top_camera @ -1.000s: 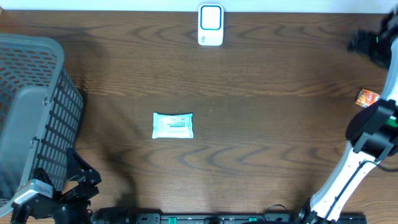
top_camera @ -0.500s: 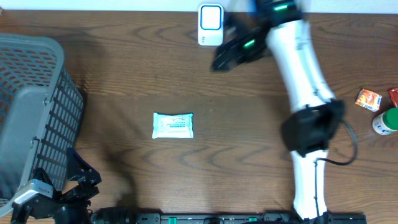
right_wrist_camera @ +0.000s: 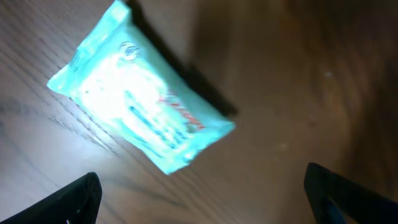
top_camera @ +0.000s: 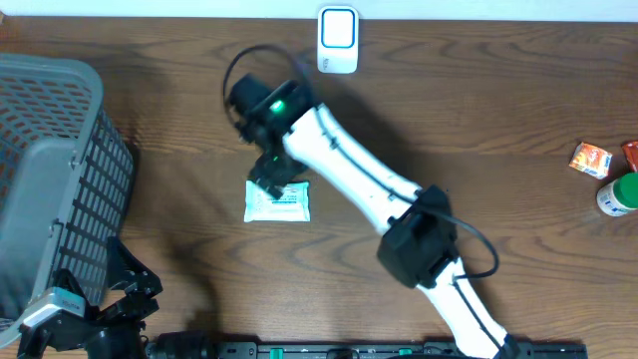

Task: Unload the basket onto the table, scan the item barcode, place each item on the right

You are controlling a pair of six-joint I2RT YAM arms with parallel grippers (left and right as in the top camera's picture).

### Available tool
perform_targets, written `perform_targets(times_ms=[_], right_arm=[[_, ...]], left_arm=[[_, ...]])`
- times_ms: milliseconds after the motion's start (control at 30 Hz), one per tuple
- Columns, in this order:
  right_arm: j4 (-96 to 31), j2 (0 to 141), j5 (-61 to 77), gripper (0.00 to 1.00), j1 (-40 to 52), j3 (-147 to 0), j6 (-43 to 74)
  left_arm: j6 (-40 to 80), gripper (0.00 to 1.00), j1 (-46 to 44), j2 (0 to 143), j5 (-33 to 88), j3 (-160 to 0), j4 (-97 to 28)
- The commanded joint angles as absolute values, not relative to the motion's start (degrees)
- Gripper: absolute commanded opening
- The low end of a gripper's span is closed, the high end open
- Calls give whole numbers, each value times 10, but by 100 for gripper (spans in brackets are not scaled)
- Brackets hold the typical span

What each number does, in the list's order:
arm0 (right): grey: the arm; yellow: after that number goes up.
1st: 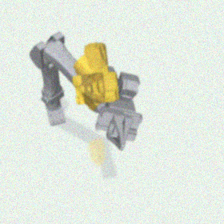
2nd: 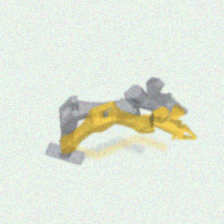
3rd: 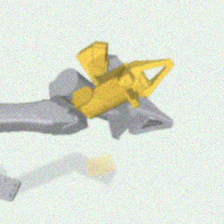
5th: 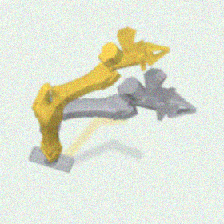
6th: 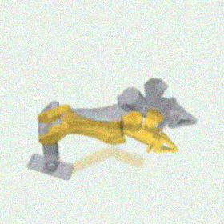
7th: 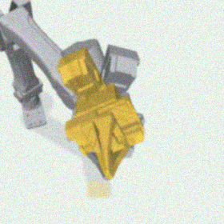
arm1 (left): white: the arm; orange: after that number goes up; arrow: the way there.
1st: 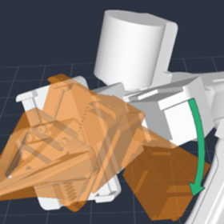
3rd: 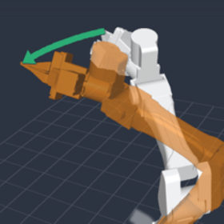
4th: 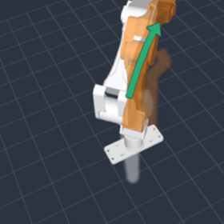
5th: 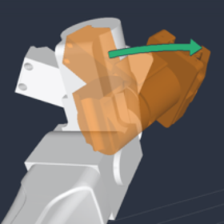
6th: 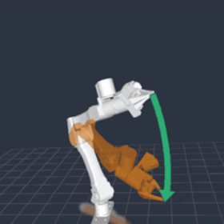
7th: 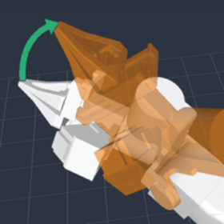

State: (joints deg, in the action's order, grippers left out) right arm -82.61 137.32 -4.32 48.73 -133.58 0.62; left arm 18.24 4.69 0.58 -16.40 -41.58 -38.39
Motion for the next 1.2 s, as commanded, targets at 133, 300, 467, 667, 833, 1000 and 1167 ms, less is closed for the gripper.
perform_targets(times_ms=[133,300,467,667,833,1000,1167], right_arm=[[-765,1376,-174,99,571,-1225,107],[-719,1376,-205,99,612,-1191,107],[-670,1378,-211,99,627,-1191,106],[-638,1399,-198,99,621,-1190,106],[-632,1430,-199,93,620,-1190,100],[-641,1465,-199,63,620,-1190,103],[-650,1490,-199,17,617,-1190,103]], left_arm=[[187,84,44,1,-161,-415,-381],[187,84,44,1,-161,-415,-381],[187,84,44,1,-161,-415,-381],[187,84,44,1,-161,-415,-381],[187,84,44,1,-161,-415,-381],[187,84,44,1,-161,-415,-381],[187,84,44,1,-161,-415,-381]])
